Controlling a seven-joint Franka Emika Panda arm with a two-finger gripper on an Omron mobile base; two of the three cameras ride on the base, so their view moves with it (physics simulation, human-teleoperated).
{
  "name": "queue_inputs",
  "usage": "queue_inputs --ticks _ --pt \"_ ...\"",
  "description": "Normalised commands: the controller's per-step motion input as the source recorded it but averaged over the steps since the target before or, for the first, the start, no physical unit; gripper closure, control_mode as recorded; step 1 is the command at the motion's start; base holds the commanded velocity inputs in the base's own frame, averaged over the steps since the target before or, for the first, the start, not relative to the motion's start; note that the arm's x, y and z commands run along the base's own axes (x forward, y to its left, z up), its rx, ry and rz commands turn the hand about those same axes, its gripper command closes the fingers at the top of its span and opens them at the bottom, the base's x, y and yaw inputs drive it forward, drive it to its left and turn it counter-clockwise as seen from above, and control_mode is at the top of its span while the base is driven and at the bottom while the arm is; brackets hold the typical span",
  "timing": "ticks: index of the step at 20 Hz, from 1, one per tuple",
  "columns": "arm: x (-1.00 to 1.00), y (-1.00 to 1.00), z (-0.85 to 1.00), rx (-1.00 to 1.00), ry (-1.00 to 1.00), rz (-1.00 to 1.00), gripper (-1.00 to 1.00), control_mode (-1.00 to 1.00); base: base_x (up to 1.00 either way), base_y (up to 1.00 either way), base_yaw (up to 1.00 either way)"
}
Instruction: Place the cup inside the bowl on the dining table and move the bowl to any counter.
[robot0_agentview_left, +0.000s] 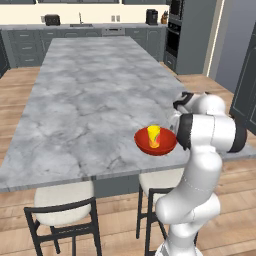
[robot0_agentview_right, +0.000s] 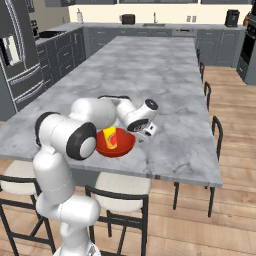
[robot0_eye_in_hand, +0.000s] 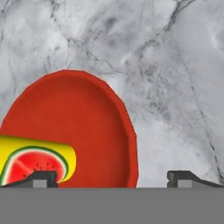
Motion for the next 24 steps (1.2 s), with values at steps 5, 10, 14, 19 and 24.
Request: queue_inputs --ticks 5,10,14,19,24 --pt "0.0 0.0 -0.19 0.0 0.0 0.0 -1.0 -1.0 0.0 0.0 0.0" --pt "0.0 0.0 -0.2 0.0 0.0 0.0 -1.0 -1.0 0.0 0.0 0.0" --pt "0.0 0.0 -0.22 0.0 0.0 0.0 -1.0 -1.0 0.0 0.0 0.0" --pt "0.0 0.0 -0.21 0.0 0.0 0.0 -1.0 -1.0 0.0 0.0 0.0" --pt "0.0 0.0 -0.15 0.0 0.0 0.0 -1.0 -1.0 0.0 0.0 0.0"
